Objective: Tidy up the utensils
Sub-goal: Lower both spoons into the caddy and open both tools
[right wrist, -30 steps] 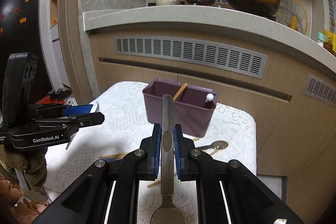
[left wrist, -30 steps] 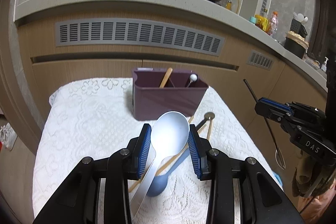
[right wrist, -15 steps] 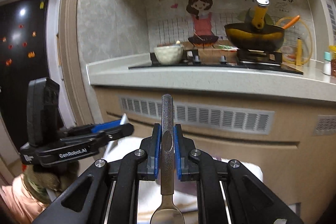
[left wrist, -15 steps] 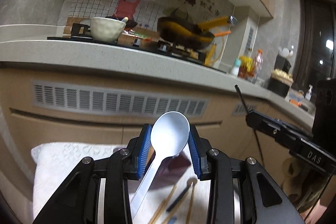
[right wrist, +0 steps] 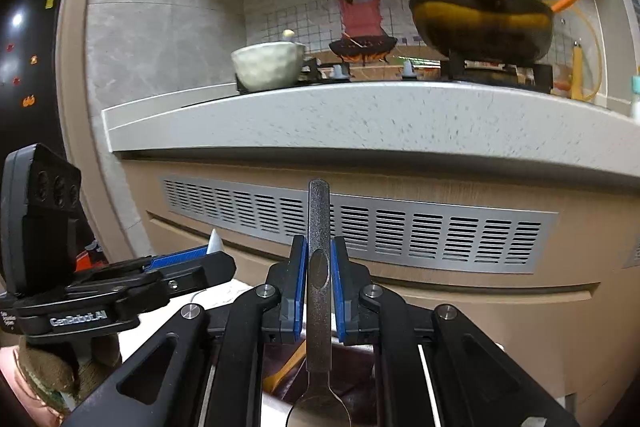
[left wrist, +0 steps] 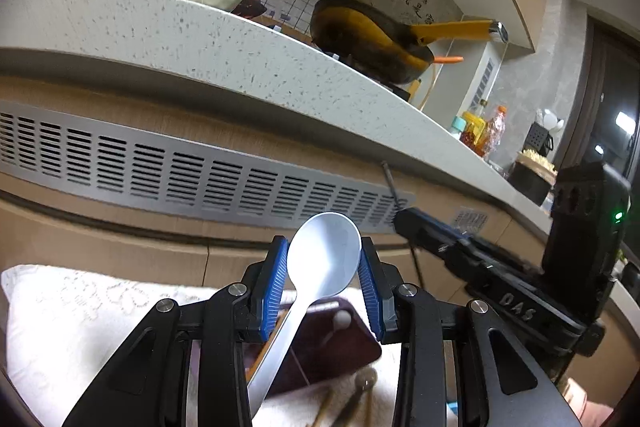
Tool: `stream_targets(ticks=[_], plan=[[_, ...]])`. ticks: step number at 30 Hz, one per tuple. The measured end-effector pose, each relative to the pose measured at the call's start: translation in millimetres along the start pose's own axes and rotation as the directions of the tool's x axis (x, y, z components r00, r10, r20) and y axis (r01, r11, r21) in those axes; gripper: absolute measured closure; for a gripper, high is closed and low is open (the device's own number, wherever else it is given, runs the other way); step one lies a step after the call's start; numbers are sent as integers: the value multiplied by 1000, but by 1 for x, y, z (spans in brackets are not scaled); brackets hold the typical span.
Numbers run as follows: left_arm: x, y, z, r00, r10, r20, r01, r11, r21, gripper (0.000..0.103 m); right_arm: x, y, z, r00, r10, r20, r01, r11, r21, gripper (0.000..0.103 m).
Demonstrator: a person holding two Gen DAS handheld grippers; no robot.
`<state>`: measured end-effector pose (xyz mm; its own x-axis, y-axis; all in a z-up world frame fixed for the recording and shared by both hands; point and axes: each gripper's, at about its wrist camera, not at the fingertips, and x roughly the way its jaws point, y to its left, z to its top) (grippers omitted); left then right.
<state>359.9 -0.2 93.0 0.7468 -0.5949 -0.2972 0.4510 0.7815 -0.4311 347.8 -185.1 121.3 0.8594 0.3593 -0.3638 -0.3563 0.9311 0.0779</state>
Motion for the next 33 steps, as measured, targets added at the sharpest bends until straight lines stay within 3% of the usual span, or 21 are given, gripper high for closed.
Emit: stream_targets(ticks=[7,15,22,25,28,33], plan=[[29,12,2,999,-34,15,35,999,-34,67,41,-11,-4,999,-30,28,30,999,20,92],[52,35,-24,1000,14,-19,-14,999,-46,67,77,-14,-26,998,-55,-25,55,998,0,92],[55,42,-46,997,66,-45,-68,997,-42,67,84,-14,-43,996,-69,-47,68,997,-29,92],[51,45,-50,996,74,-49,-77,995,-58,65,81,-11,-51,996,-84,-37,82,995,-48,92],[45,47,-51,994,94,-50,-97,993,-60,53,81,-8,-60,994,-95,-45,92,993,-69,91],[18,47,-58,989,140,-53,-143,988,-61,48,79,-10,-70,990,-62,-127,59,998,-25,84]])
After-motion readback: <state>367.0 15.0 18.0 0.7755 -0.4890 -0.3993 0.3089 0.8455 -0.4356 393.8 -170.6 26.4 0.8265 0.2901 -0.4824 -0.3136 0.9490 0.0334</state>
